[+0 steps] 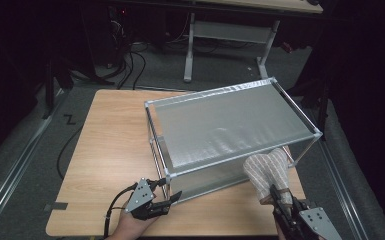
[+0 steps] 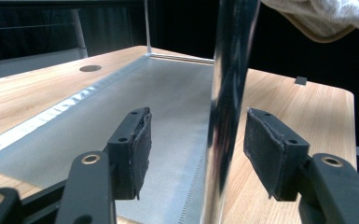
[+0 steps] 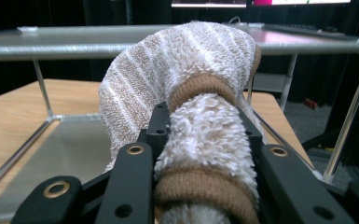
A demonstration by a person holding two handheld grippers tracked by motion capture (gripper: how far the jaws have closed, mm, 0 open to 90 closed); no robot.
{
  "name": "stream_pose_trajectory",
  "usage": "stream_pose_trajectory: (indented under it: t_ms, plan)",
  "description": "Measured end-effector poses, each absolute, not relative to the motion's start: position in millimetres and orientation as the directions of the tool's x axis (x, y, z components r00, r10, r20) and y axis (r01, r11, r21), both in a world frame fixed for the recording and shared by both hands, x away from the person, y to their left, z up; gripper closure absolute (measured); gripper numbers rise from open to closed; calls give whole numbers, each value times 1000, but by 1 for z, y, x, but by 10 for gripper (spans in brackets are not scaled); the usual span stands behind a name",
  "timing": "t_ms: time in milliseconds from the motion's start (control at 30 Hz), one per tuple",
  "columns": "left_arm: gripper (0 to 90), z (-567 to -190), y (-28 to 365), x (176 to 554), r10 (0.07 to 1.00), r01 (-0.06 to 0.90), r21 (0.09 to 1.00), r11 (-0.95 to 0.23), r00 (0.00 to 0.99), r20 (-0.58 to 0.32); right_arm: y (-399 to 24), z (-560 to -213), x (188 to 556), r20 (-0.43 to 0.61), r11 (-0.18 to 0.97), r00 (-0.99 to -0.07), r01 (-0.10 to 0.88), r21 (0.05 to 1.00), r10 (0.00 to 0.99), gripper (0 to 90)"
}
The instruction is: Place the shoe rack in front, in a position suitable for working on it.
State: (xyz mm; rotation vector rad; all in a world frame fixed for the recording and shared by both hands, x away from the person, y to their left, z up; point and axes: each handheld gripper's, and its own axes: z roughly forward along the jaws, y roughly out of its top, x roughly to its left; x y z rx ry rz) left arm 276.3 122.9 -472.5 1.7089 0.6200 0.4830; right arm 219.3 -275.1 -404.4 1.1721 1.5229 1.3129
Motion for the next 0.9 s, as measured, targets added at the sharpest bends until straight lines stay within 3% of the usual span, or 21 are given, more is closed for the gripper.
stream_pose_trajectory:
  t_ms: [500,900]
  plan:
    - [408,-474,124,273,630,160,976,-147,776,-32,-269,-374,211,4,2,-273,22,1000,962,674]
    - [398,-474,128,269,635,150,979,-141,772,-27,-251,-362,244,3,-9,-294,-21,1000,956,667]
